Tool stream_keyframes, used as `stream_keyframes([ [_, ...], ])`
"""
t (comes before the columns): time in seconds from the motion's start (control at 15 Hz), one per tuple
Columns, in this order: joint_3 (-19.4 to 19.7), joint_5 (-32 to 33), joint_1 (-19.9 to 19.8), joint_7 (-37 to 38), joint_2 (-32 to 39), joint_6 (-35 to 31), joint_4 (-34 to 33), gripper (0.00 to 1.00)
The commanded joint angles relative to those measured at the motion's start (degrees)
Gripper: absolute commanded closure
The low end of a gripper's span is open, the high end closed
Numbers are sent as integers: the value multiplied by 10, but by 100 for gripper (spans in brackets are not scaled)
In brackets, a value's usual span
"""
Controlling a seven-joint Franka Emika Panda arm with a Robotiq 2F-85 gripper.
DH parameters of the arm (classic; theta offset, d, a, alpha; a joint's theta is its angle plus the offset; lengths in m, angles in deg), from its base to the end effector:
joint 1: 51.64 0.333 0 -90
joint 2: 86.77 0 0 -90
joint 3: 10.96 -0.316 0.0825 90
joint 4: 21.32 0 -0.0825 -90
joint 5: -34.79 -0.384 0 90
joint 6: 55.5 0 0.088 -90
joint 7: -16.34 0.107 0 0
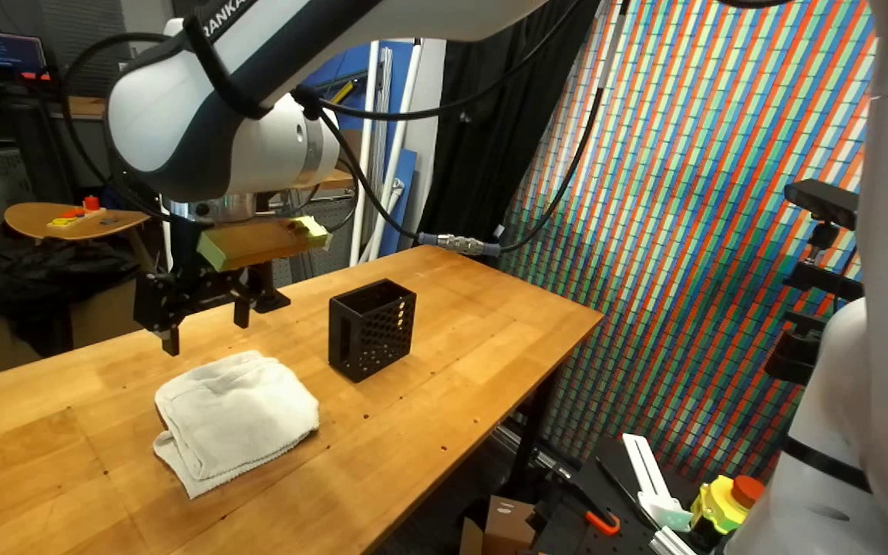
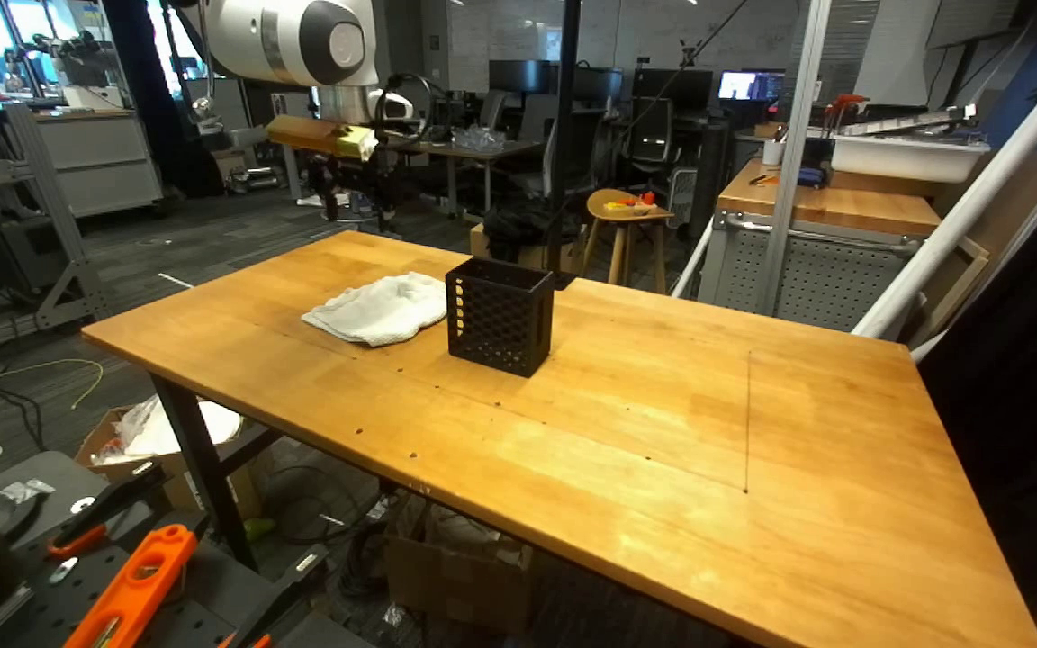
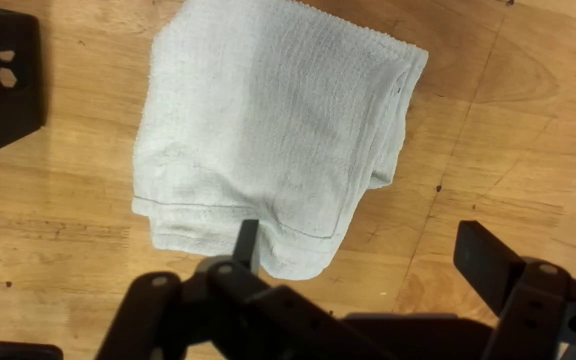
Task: Put the white towel in the black box
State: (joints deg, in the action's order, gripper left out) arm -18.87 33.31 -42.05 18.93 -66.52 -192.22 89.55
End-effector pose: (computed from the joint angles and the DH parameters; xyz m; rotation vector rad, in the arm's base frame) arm 0.6006 0.1850 0.3146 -3.0359 -0.3529 -0.1341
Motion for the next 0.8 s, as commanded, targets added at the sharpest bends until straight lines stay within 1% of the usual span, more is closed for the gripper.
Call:
stream_keyframes([
  [0.0,0,8,0,-22,39,-29,-26,0],
  [0.33,1,8,-8,-57,94,-67,-50,0],
  [0.73,-6,1,-30,-110,153,-89,-64,0],
])
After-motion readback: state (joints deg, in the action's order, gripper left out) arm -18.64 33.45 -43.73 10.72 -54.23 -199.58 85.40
